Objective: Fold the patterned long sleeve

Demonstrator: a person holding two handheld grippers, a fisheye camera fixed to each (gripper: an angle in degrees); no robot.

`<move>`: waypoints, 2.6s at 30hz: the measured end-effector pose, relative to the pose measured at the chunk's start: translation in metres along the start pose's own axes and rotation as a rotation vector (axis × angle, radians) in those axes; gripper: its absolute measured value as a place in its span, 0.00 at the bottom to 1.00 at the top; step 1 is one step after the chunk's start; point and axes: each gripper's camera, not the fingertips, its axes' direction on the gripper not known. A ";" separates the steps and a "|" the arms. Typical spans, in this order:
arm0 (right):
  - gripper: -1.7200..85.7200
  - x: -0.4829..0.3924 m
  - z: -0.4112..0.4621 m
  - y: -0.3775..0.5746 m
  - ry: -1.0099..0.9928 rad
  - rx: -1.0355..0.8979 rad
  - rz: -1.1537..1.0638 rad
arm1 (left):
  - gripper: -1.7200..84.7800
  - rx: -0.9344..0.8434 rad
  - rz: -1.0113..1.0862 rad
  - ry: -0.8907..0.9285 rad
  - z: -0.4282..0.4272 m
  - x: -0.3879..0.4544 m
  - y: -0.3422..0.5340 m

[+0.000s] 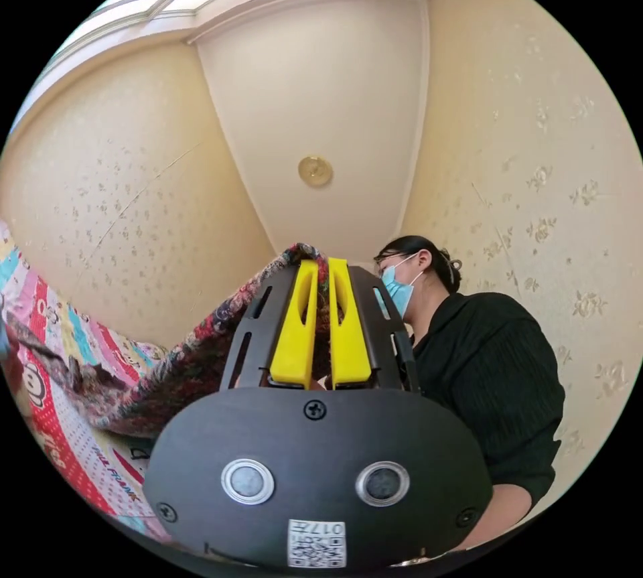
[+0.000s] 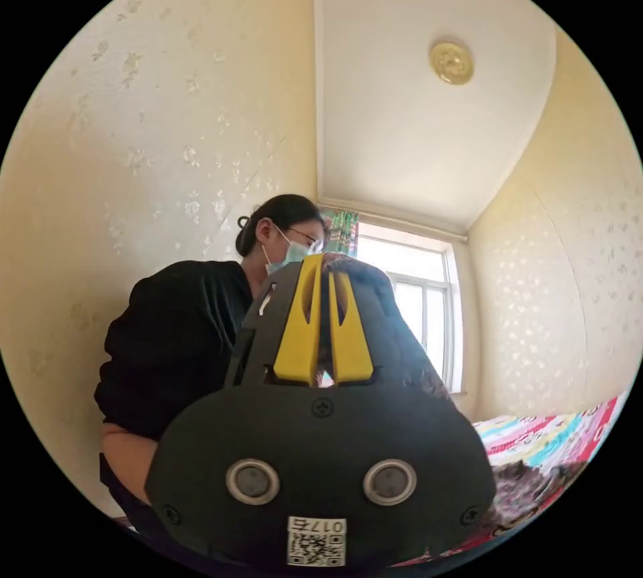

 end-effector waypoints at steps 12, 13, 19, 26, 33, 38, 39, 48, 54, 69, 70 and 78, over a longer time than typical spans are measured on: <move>0.03 0.046 0.053 -0.010 0.432 -0.264 0.109 | 0.04 -0.148 0.125 -0.361 0.059 0.019 -0.004; 0.03 0.091 0.053 -0.001 0.459 -0.293 0.177 | 0.04 -0.164 0.115 -0.444 0.070 -0.014 -0.003; 0.06 0.394 0.039 0.095 0.818 -0.493 0.548 | 0.11 -0.368 -0.225 -0.682 0.127 -0.334 0.009; 0.13 0.425 -0.009 0.247 0.959 -0.458 0.710 | 0.19 -0.701 -0.235 -1.079 0.104 -0.436 0.121; 0.16 0.315 -0.079 0.392 1.062 -0.587 1.016 | 0.18 -0.914 -0.536 -0.984 0.005 -0.393 0.290; 0.18 0.272 -0.075 0.443 1.004 -0.680 1.108 | 0.18 -0.954 -0.680 -0.949 -0.010 -0.369 0.341; 0.18 0.272 -0.071 0.448 1.000 -0.713 1.105 | 0.17 -0.966 -0.665 -0.975 -0.007 -0.365 0.350; 0.10 0.328 -0.033 0.485 0.993 -0.889 1.319 | 0.08 -1.079 -0.641 -0.968 0.022 -0.373 0.361; 0.06 0.334 -0.014 0.438 1.003 -0.813 1.236 | 0.05 -1.103 -0.565 -0.826 0.036 -0.366 0.309; 0.05 0.306 -0.028 0.426 1.138 -0.690 1.207 | 0.10 -0.882 -0.756 -0.929 -0.033 -0.348 0.299; 0.05 0.291 -0.033 0.418 1.102 -0.532 1.206 | 0.11 -0.822 -0.753 -0.958 -0.037 -0.336 0.289; 0.15 0.243 -0.021 0.473 1.161 -0.340 1.431 | 0.15 -0.499 -0.772 -1.252 -0.037 -0.273 0.316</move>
